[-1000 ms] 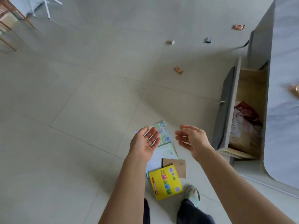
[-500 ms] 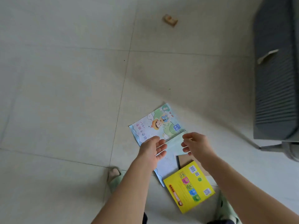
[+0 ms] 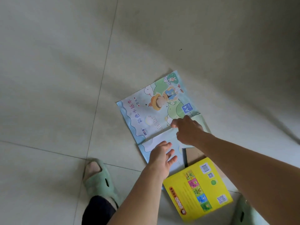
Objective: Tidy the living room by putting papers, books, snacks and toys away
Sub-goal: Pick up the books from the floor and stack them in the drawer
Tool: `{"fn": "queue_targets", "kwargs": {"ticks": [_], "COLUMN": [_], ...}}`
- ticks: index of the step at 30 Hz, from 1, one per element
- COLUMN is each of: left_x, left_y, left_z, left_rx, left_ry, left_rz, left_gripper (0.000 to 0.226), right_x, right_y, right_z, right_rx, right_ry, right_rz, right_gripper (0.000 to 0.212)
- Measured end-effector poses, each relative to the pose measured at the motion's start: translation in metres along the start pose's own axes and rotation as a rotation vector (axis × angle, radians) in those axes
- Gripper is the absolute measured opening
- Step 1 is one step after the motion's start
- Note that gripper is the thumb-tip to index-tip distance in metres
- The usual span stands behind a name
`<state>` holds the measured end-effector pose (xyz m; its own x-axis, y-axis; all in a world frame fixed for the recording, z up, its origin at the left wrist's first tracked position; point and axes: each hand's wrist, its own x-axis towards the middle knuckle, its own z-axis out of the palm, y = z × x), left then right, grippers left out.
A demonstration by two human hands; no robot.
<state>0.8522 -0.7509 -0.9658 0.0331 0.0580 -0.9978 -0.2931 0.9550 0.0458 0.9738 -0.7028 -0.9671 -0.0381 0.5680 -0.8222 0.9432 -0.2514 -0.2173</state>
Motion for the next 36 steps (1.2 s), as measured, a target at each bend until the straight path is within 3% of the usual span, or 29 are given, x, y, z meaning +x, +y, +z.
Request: {"fn": "queue_targets", "kwargs": {"ticks": [8, 14, 23, 27, 30, 34, 36], "left_x": [0.037, 0.035, 0.033, 0.037, 0.029, 0.009, -0.006], "left_y": [-0.012, -0.017, -0.020, -0.027, -0.027, -0.022, -0.014], "left_z": [0.003, 0.006, 0.016, 0.011, 0.004, 0.006, 0.014], "left_rx": [-0.095, -0.119, -0.243, -0.251, -0.218, -0.232, -0.282], "left_ry": [-0.025, -0.037, -0.065, -0.074, -0.056, 0.064, 0.113], "left_rz": [-0.015, 0.001, -0.016, -0.015, -0.022, -0.027, -0.025], "left_gripper": [0.049, 0.049, 0.051, 0.053, 0.053, 0.035, 0.047], "right_x": [0.042, 0.053, 0.054, 0.049, 0.038, 0.011, -0.008], "right_y": [0.012, 0.011, 0.015, 0.021, 0.025, 0.035, 0.038], "right_z": [0.028, 0.039, 0.039, 0.047, 0.048, 0.037, 0.026], "right_rx": [-0.436, -0.608, -0.568, -0.523, -0.324, -0.099, -0.009], "right_ry": [0.085, 0.158, 0.151, 0.087, 0.068, 0.110, 0.153], "right_rz": [-0.170, -0.244, -0.216, -0.222, -0.215, -0.234, -0.270], "right_gripper": [0.051, 0.060, 0.031, 0.028, 0.023, 0.010, 0.015]}}
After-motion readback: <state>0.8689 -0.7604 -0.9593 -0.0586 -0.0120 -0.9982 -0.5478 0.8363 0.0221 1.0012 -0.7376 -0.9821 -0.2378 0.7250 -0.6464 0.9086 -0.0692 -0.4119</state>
